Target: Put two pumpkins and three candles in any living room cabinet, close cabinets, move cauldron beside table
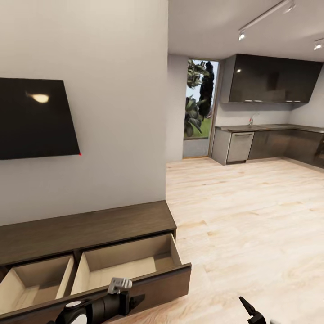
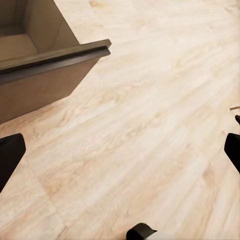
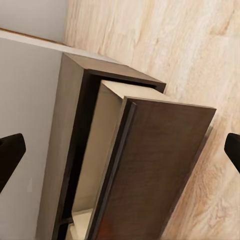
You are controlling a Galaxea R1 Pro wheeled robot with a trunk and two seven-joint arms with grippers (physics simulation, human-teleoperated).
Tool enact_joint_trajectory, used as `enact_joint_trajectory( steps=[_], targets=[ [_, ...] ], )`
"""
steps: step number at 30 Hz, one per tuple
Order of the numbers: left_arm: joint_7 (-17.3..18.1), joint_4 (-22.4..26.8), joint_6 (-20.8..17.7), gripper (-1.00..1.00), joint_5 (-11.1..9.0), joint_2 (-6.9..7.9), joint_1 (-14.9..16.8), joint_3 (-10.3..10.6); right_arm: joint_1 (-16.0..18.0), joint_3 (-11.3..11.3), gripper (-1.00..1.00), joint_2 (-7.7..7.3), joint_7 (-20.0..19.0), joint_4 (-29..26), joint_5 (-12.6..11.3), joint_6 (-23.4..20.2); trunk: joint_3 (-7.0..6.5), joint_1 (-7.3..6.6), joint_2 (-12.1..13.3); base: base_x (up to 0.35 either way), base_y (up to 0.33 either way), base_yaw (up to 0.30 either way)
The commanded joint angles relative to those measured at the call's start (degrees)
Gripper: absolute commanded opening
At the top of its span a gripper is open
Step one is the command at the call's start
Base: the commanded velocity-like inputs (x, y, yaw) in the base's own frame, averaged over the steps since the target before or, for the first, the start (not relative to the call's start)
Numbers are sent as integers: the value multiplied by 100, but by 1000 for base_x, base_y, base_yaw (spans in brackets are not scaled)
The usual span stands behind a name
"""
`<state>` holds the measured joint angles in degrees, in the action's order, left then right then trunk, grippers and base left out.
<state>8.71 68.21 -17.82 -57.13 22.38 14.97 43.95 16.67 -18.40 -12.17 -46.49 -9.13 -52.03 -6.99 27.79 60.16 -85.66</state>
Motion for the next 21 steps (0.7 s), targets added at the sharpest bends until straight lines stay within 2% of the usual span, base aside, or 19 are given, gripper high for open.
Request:
enact_joint_trajectory(
  steps=[1,10,21],
  targets=[
    [0,-21,-19,100,-47,1,6,8,3,3,100,-1,-15,5,-57,-62,-4,-23,38,0,0,-6],
    [0,-89,-19,100,-41,-46,6,15,3,0,100,-4,9,24,-59,-66,-85,-221,399,-27,0,-2],
    [0,-89,-19,100,-37,-69,7,17,3,-4,100,1,5,28,-64,-58,-180,-462,840,-223,0,0]
  ],
)
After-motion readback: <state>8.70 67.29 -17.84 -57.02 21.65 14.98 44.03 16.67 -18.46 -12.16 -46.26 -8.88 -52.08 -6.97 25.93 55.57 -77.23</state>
